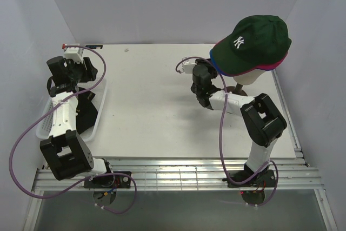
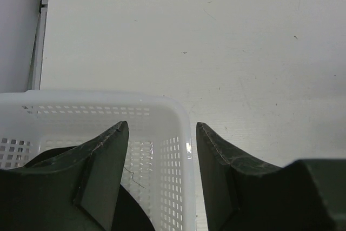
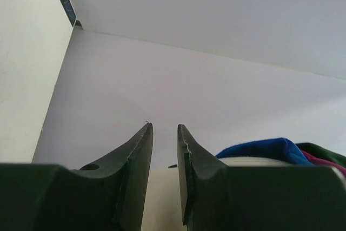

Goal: Stack the hats

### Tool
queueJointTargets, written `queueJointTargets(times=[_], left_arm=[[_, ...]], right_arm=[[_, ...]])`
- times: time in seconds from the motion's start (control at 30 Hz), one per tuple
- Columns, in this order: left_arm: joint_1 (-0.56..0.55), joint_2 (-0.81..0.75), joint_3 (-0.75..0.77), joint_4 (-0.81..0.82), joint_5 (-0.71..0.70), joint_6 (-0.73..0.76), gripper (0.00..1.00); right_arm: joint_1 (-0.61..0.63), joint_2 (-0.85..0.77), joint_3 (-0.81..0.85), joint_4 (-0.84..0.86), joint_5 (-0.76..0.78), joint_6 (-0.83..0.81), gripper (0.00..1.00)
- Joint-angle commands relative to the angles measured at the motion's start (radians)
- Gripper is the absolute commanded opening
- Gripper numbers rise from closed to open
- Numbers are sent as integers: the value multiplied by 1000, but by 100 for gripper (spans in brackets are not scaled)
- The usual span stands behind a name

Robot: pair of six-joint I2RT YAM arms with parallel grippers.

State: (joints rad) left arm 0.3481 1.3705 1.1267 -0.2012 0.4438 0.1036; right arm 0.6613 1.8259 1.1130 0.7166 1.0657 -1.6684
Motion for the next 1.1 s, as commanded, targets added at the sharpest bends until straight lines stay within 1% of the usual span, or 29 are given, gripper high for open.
queueJointTargets(times=[0.0,0.37,0.67,0.9,1.07], left_arm=[[5,-27,39,14,32,-13,63],[5,-31,38,19,29,-16,64],[5,-37,33,17,29,-15,64],[5,-40,27,20,26,-7,64],[5,-34,16,16,16,-5,64]], right_arm=[[15,-94,-27,99,31,-42,31],[70,-227,-185,98,83,-31,31],[92,-303,-263,113,135,-14,31],[104,-414,-326,-9,146,68,31],[110,-451,-349,-121,146,162,31]])
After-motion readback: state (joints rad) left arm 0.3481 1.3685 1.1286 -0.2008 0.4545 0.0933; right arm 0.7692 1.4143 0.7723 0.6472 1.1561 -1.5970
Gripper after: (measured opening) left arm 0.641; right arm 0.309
